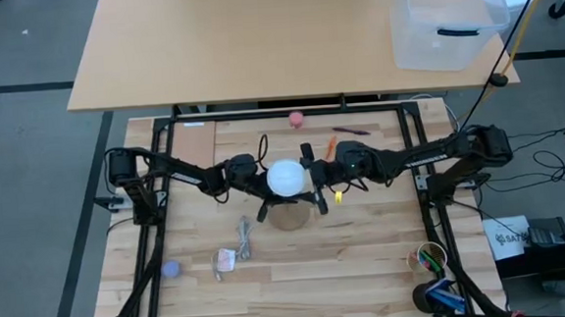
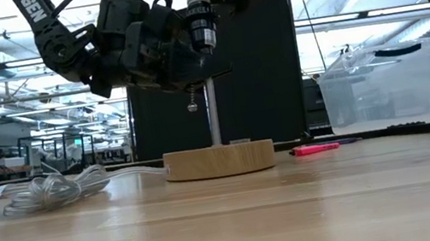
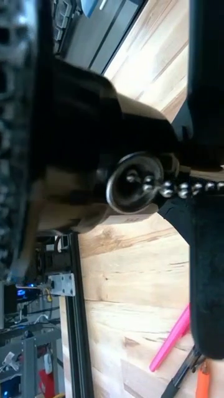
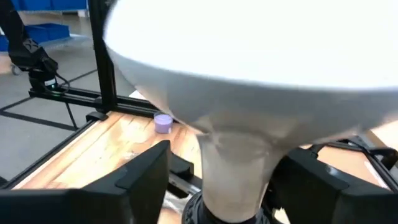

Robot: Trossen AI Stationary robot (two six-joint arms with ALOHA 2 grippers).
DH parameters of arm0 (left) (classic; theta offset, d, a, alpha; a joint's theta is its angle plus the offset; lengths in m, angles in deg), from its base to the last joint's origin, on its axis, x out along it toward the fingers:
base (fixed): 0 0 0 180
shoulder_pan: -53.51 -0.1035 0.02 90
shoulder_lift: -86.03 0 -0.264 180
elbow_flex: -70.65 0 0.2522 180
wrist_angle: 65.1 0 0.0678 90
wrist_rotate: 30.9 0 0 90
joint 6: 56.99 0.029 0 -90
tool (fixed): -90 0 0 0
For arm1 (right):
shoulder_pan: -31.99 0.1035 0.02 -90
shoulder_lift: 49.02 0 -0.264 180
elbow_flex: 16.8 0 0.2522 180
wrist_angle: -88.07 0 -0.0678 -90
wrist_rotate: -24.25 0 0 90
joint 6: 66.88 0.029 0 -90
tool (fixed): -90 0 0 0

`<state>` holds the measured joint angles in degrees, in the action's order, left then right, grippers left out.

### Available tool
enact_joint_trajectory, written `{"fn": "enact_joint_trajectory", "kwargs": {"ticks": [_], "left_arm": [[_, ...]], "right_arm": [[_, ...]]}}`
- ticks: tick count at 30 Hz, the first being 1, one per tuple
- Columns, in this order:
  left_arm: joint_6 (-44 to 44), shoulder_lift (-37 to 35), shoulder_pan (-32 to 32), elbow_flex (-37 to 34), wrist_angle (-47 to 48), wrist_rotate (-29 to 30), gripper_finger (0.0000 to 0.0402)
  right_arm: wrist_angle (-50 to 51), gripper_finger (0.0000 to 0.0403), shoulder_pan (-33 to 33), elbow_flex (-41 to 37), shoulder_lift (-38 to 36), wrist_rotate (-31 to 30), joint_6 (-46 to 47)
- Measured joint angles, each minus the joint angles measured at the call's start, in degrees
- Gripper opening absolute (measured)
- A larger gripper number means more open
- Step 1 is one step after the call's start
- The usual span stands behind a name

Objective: Screw lightbulb
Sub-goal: Remove the white lightbulb from the desk lamp

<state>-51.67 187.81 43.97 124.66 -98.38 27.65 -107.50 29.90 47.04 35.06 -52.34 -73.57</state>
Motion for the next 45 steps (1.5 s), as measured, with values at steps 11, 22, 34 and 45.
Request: {"fn": "enact_joint_trajectory", "kwargs": {"ticks": [11,22,34,45], "left_arm": [[0.2,0.0,0.3,-0.1,-0.5,-0.1,0.0029],[-1.0,0.0,0.4,-0.1,-0.6,3.9,0.0029],[-1.1,0.0,0.7,-0.1,-1.5,8.4,0.0029],[-0.8,0.0,0.9,-0.1,-1.5,8.6,0.0029]], "right_arm": [[14.2,0.0294,8.7,-0.1,-11.9,-17.9,-2.7],[15.9,0.0285,17.9,0.1,-10.1,-39.3,2.2],[-3.8,0.0248,23.4,0.0,7.7,-64.0,0.3],[-15.9,0.0223,26.7,0.0,14.7,-83.8,8.1]]}}
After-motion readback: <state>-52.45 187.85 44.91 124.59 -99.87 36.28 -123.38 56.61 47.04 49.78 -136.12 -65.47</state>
